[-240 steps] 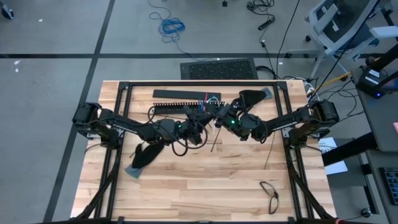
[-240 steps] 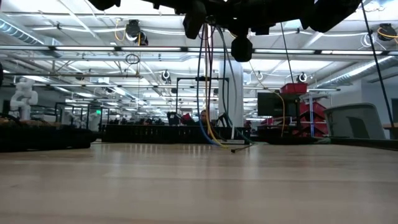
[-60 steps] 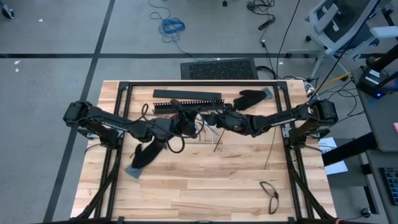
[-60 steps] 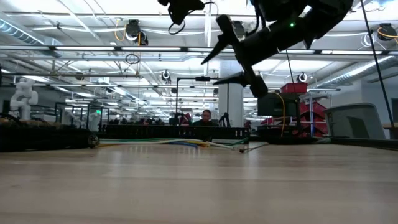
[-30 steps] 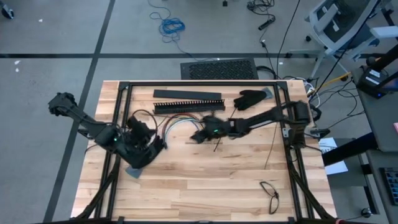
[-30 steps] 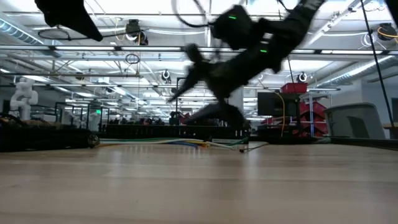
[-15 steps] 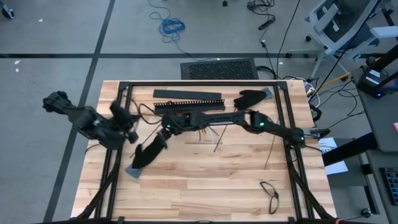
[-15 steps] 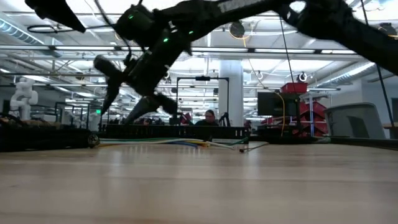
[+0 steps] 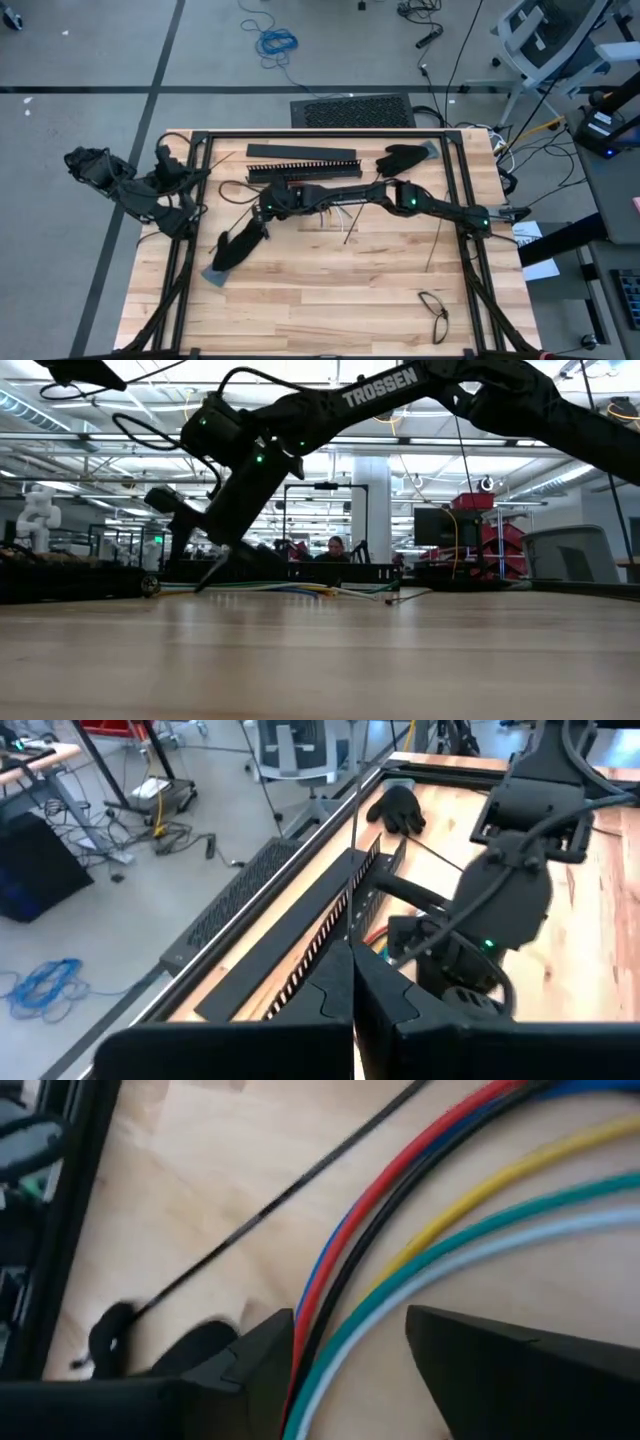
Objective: Ziptie cables
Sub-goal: Wrap the cable wires using a zip tie
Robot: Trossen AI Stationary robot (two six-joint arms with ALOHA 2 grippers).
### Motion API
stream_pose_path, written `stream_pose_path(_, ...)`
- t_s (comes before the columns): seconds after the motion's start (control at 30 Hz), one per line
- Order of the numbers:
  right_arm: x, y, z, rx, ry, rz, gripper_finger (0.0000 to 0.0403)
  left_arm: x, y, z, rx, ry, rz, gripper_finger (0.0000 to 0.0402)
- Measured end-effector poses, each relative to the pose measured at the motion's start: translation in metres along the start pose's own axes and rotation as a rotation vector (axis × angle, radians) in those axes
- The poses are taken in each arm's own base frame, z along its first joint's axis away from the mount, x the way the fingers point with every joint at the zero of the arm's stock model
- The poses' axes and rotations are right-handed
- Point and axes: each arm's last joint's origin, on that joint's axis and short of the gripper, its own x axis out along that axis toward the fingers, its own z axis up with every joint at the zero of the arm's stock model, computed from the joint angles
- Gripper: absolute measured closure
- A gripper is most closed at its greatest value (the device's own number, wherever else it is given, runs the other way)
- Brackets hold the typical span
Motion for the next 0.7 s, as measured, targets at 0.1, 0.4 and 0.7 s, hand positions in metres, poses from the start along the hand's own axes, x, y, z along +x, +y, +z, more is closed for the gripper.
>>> stream_pose_path(0.1,0.004,-0.005,0.003,-0.018,0.006,-0.021,0.0240,0.000,0.000,0.000,0.003,0.001,-0.001,0.0401)
stream_pose_path(0.4,0.038,-0.029,-0.001,-0.069,0.150,-0.006,0.0390,0.000,0.000,0.000,0.010,0.004,-0.002,0.0401)
stream_pose_path(0.7,0.014,-0.018,-0.034,-0.217,0.260,-0.100,0.0401,0.000,0.000,0.000,0.048,0.005,-0.005,0.0401)
